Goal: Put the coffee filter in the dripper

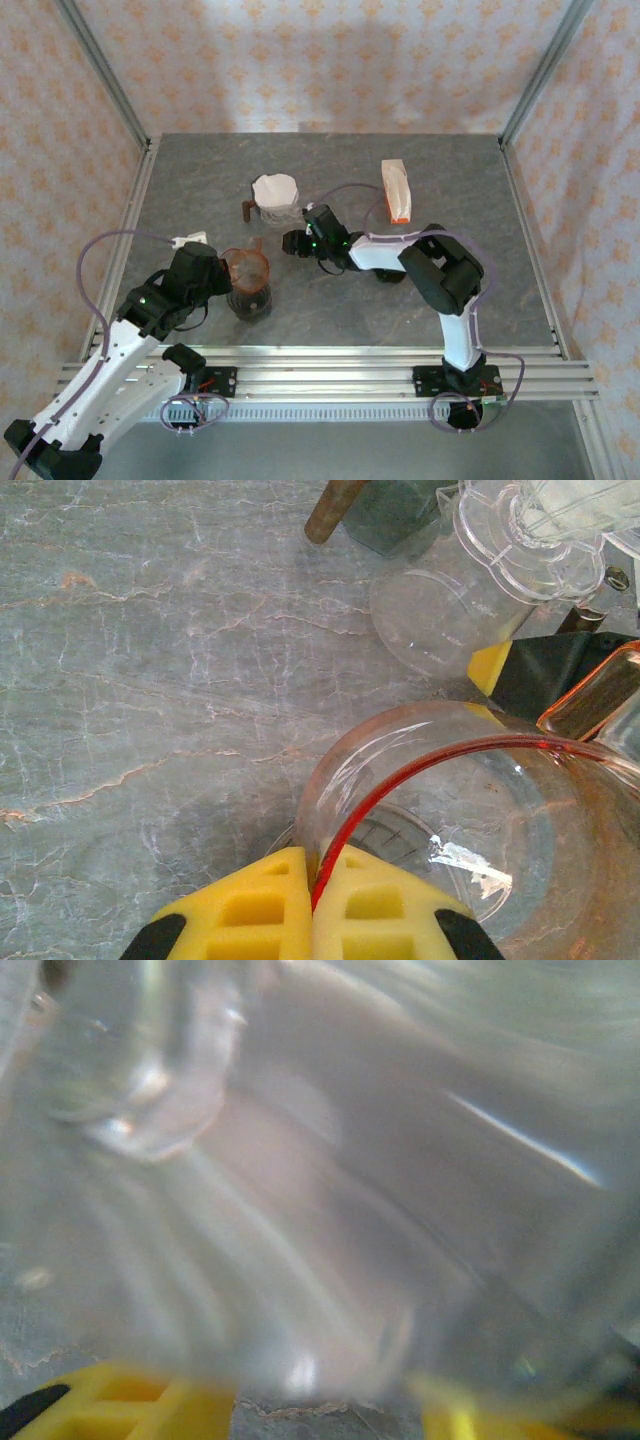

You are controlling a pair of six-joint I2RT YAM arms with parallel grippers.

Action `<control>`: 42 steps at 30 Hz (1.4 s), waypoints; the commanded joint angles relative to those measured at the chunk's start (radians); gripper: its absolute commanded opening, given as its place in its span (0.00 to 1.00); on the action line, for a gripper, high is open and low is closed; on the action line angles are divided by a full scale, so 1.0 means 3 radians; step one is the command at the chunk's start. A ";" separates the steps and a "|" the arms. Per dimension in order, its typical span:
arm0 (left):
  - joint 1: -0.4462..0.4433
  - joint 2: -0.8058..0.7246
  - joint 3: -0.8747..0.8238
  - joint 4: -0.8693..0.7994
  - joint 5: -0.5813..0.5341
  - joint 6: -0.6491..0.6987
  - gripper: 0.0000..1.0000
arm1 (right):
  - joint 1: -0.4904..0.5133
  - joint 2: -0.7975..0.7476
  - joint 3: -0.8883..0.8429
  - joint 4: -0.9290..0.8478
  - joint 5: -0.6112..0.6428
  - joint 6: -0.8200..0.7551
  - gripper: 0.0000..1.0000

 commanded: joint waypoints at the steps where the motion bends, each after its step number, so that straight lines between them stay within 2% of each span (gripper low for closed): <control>1: 0.0027 -0.0039 0.0004 0.0053 0.0073 -0.0071 0.00 | -0.0029 -0.0032 0.0014 -0.0057 -0.0020 -0.0053 0.53; 4: 0.0018 -0.0003 0.0014 0.0073 0.0156 -0.0067 0.00 | -0.0029 -0.0218 -0.0207 0.0020 0.0002 -0.0014 0.58; 9: -0.0099 0.0018 0.0029 0.0158 0.0149 -0.0108 0.00 | -0.0007 -0.0647 -0.0645 0.0079 0.0073 0.0093 0.59; 11: -0.0266 0.0074 0.0089 0.0172 0.0036 -0.0130 0.00 | 0.0058 -0.0900 -0.0847 0.0062 0.0220 0.0072 0.59; 14: -0.0684 0.0243 0.0214 0.0196 -0.0220 -0.0185 0.00 | 0.0145 -0.1281 -0.1064 -0.0139 0.0487 0.0026 0.59; 20: -0.1289 0.0669 0.0306 0.0484 -0.0430 -0.0331 0.00 | 0.0221 -0.2262 -0.1586 -0.0530 0.0938 0.0160 0.59; 26: -0.1682 0.1379 0.0379 0.0956 -0.0369 -0.0393 0.00 | 0.0298 -0.3296 -0.1833 -0.1303 0.1386 0.0222 0.60; 32: -0.1768 0.2104 0.0619 0.1171 -0.0303 -0.0285 0.00 | 0.0303 -0.3926 -0.1926 -0.1828 0.1643 0.0240 0.60; 42: -0.1769 0.2670 0.0786 0.1230 -0.0309 -0.0133 0.00 | 0.0309 -0.4118 -0.2026 -0.2030 0.1665 0.0331 0.61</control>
